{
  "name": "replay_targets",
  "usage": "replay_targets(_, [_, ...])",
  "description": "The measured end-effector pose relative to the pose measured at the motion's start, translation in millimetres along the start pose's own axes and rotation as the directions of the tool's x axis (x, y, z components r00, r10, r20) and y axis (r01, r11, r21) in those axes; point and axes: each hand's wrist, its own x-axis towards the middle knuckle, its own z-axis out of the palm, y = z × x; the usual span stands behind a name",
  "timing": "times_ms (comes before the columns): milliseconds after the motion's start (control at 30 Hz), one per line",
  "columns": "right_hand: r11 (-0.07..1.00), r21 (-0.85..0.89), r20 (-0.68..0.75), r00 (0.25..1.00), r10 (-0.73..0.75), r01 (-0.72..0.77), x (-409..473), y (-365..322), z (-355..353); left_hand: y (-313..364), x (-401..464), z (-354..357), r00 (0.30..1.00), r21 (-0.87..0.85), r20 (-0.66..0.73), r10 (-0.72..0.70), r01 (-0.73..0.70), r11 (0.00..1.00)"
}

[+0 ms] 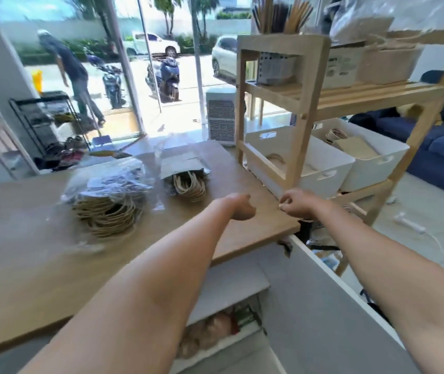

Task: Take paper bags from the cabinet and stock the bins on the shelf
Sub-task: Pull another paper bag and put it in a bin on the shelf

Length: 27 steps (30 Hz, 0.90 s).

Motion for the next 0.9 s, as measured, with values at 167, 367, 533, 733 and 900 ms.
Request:
replay_targets(167, [0.989,-0.013,0.044,0.988,-0.148,0.148,19,-92,10,-101,-38,-30,0.973,0.019,-0.147,-0.177,0.182,0.983])
replay_targets(367, [0.945,-0.002,0.048,0.944,-0.326,0.326,52,-187,25,-188,-81,-61,0.895,0.038,-0.370,-0.249,0.282,0.959])
replay_targets(533, [0.909,0.048,0.057,0.907,-0.417,0.415,83,-240,38,-237,-100,-81,0.857,0.300,-0.454,-0.243,0.403,0.864])
replay_targets(733, [0.883,0.276,0.108,0.900,-0.422,0.381,122,-274,64,-277,-97,-81,0.804,0.269,-0.529,-0.271,0.461,0.845])
replay_targets(900, [0.900,0.276,0.139,0.913,-0.384,0.337,138,-292,96,-302,-94,-89,0.670,0.031,-0.701,-0.243,0.370,0.929])
